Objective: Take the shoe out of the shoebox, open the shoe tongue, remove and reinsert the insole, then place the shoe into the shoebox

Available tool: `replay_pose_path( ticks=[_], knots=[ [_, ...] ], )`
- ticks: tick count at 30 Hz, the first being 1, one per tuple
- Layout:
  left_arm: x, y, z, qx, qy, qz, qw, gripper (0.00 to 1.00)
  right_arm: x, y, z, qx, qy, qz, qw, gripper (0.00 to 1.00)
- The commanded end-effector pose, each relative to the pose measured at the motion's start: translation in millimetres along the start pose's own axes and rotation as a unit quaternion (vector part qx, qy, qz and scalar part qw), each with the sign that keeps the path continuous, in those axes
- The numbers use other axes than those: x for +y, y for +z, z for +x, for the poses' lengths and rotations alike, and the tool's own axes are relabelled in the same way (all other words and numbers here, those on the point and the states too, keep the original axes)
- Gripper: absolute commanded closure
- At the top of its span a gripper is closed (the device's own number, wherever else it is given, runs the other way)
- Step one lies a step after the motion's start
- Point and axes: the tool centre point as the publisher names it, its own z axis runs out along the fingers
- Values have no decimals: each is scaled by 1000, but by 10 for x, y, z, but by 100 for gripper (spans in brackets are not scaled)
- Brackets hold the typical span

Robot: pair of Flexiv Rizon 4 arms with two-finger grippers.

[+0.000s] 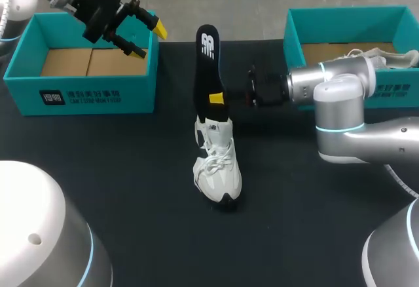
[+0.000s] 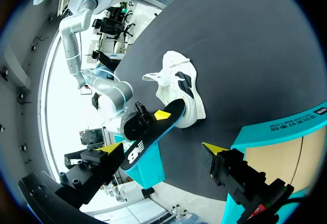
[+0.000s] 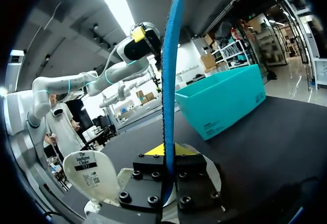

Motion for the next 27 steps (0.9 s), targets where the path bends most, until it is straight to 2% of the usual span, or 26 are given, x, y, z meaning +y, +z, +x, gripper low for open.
replay_pose_path(
  ticks=[1,10,27],
  knots=[
    [-5,-2,0,2,0,0,1000,0,-111,7,53,-3,5,-4,1000,100],
    [-5,-2,0,2,0,0,1000,0,-293,49,112,1,26,3,1000,100],
    [-5,-2,0,2,0,0,1000,0,-484,78,252,12,61,27,998,100]
  ],
)
